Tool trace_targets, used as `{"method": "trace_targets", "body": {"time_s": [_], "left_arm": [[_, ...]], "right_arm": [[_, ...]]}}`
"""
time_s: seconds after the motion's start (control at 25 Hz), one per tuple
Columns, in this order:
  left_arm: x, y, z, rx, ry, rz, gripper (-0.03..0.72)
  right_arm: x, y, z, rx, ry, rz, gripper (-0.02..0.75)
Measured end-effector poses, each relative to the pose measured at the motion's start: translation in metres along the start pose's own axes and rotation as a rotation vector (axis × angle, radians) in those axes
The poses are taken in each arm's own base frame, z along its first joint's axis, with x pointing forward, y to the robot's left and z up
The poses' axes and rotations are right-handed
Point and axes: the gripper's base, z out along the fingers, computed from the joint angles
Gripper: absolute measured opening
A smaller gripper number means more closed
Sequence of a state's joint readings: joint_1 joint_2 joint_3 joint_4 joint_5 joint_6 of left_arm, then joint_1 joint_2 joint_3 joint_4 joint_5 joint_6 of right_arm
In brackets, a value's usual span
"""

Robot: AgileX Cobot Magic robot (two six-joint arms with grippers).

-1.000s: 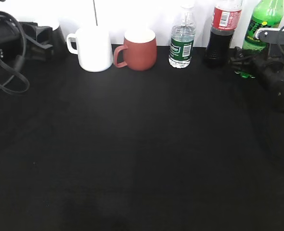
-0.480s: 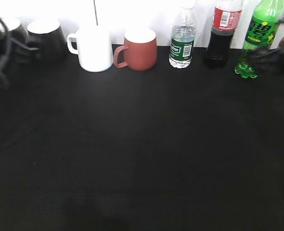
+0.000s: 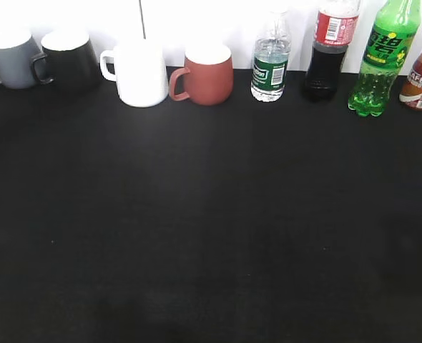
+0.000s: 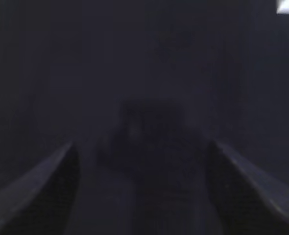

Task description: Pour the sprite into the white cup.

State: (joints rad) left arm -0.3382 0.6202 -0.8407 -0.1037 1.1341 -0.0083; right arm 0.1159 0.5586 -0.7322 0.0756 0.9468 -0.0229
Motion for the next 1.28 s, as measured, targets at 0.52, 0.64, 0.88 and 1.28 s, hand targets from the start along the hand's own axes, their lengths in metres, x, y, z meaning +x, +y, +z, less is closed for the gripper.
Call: {"method": "trace_targets", "body": {"time_s": [0.52, 0.64, 0.88, 1.28], "left_arm": [[0.098, 0.015, -0.009, -0.108, -0.273, 0.061, 0.548], [0.098, 0.015, -0.008, -0.108, -0.283, 0.061, 0.548], [0.098, 0.015, -0.008, -0.108, -0.283, 0.061, 0.508], [0.103, 0.015, -0.014, -0.3, -0.338, -0.089, 0.384]], "right_arm": [[0.083, -0.008, -0.009, 0.074, -0.005, -0.015, 0.595], [0.082, -0.008, -0.009, 0.074, -0.014, -0.016, 0.595], [0.082, -0.008, -0.009, 0.074, -0.015, -0.015, 0.592], [0.097, -0.008, -0.03, 0.194, -0.183, 0.065, 0.589]]}}
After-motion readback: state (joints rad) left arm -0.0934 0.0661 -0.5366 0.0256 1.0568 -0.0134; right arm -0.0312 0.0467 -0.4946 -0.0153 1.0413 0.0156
